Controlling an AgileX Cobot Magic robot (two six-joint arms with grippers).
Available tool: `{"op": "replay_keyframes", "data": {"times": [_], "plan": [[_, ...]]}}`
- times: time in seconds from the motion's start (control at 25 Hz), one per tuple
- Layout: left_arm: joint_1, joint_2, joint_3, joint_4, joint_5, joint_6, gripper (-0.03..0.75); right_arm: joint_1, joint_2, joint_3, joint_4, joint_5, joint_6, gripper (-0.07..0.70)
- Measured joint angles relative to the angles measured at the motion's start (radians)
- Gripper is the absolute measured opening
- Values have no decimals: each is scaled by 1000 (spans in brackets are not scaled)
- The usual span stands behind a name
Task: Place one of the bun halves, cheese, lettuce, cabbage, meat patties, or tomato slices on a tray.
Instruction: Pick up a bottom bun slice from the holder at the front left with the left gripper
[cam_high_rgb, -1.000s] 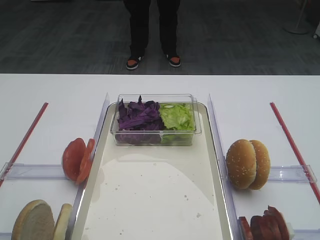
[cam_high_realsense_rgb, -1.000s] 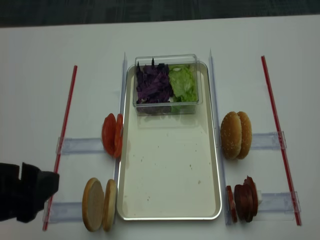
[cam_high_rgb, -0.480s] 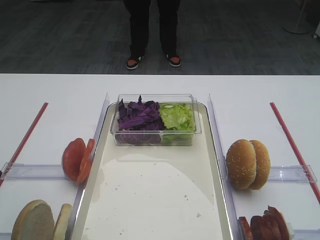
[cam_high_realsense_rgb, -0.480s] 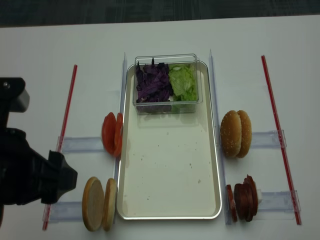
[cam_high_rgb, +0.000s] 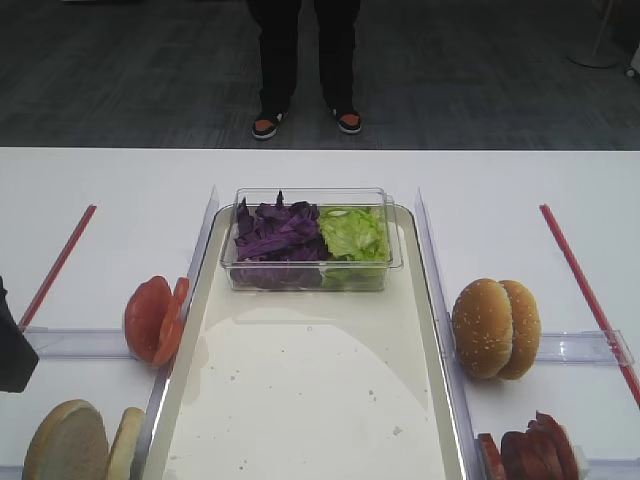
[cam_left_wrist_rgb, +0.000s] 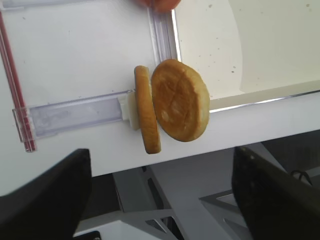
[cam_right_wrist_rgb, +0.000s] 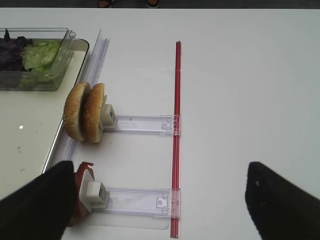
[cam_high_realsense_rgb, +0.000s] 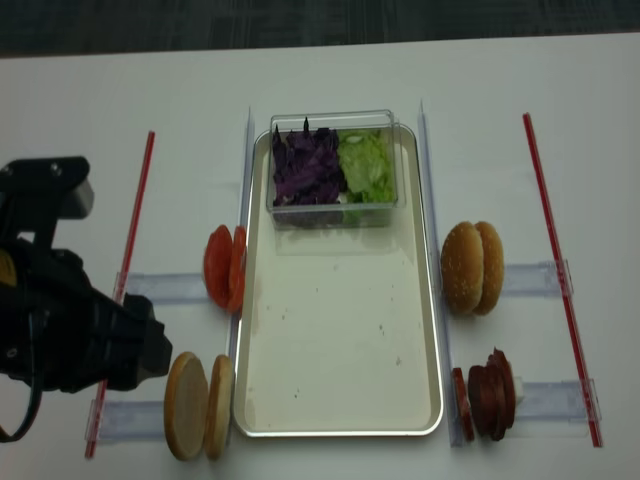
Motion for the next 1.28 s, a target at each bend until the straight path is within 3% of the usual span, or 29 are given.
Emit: {"op": "replay_keyframes", "data": {"times": [0.48, 0.96, 1.28], "plan": [[-7, 76, 0, -2, -8, -27, 541, 0, 0, 0, 0, 0, 0, 692], [-167, 186, -10, 0, -17, -138, 540, 0, 0, 0, 0, 0, -2, 692], [-245, 247, -73, 56, -19, -222, 484, 0, 0, 0, 0, 0, -2, 692]]}}
